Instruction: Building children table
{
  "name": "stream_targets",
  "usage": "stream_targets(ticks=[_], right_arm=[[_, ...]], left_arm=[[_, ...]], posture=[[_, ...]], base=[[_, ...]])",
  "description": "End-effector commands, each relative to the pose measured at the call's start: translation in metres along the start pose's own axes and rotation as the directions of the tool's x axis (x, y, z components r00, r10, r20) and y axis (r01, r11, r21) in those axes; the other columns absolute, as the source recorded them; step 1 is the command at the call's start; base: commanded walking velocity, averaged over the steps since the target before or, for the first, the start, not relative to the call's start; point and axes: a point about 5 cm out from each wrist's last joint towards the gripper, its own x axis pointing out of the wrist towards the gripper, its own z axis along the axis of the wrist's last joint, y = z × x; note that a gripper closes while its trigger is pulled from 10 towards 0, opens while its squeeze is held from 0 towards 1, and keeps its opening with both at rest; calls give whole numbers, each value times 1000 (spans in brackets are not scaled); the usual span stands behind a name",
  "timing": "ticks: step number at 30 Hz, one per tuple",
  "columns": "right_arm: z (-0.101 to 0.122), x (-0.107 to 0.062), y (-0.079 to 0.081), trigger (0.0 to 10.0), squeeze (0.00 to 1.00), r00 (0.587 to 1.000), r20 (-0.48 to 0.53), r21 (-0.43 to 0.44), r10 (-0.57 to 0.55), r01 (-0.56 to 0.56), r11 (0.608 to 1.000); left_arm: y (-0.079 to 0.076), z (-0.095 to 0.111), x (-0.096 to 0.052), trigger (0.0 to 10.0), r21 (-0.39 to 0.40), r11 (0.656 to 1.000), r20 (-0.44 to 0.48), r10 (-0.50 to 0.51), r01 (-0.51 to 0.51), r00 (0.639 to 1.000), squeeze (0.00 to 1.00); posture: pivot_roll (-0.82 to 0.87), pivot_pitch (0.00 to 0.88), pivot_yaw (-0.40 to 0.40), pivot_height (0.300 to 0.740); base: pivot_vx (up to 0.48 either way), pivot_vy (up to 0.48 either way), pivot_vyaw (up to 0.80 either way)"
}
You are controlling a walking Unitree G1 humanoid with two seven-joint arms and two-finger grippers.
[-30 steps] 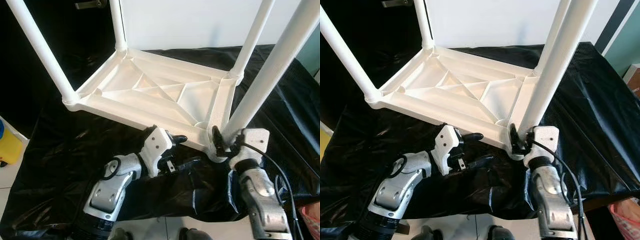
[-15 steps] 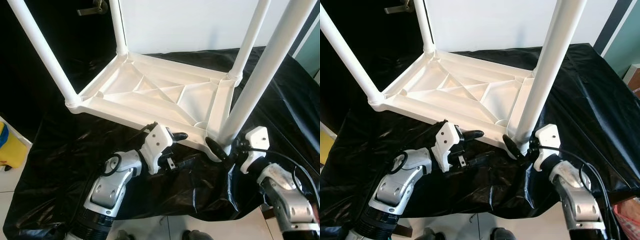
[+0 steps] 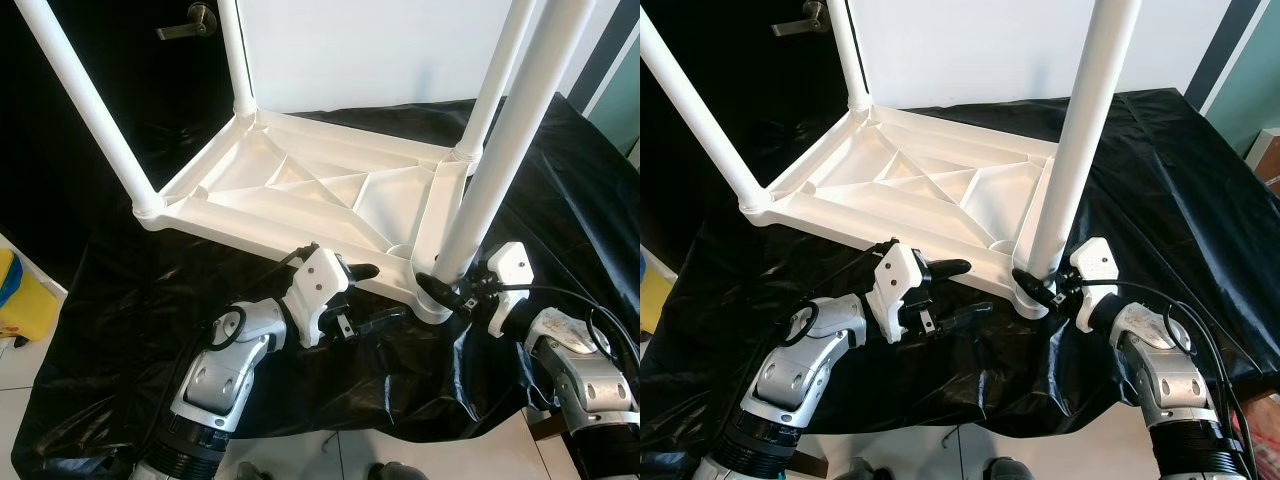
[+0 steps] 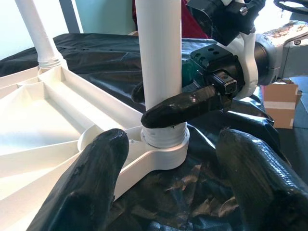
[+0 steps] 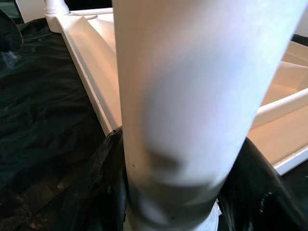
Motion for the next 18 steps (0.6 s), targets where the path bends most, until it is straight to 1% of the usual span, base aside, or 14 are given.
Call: stream_targets(ticks=[1,4,5,6,9,10,12,14,16,18], right_arm=[[-6,1,4,0,0,999,-22,0,45,-45,999],[-11,-1,5,0,0,998,-34,17,43,-43,999],[-11,-2,6,10000,0,999,-37,25,29,-28,999],[-12,-2,7,10000,0,999,-37,30,20,-19,999],[-9,0,10,10000,0,998,-24,57,-57,59,997],[-9,0,10,10000,0,998,-24,57,-57,59,997],[-10,2,12,10000,0,990,-40,65,-136,138,988],[-10,2,12,10000,0,990,-40,65,-136,138,988],[-9,6,18,10000,0,973,-40,80,-228,231,970],[-7,9,23,10000,0,958,-28,101,-285,286,953]], left_arm=[[2,-2,2,10000,-5,998,-5,57,-57,998,0],[1,-3,3,10000,-10,998,-3,55,-55,998,0],[0,-3,3,10000,-12,998,-2,55,-55,999,0],[0,-3,3,10000,-13,998,-2,54,-54,999,0],[0,-3,3,10000,-12,998,-2,54,-54,999,0],[0,-3,3,10000,-12,998,-2,54,-54,999,0],[-1,-4,3,10000,-13,998,-2,57,-57,998,0],[-1,-4,3,10000,-13,998,-2,57,-57,998,0],[-1,-4,3,10000,-15,998,-1,61,-61,998,0],[-1,-5,3,10000,-16,998,-2,63,-63,998,0]], posture=[[-141,72,40,740],[-144,73,38,740],[-146,74,34,740],[-146,74,34,740],[-146,73,32,740],[-146,73,32,740],[-147,76,21,740],[-147,76,21,740],[-143,75,16,740],[-144,77,16,740]], base=[[0,0,0],[0,0,0],[0,0,0],[0,0,0],[0,0,0],[0,0,0],[0,0,0],[0,0,0],[0,0,0],[0,0,0]])
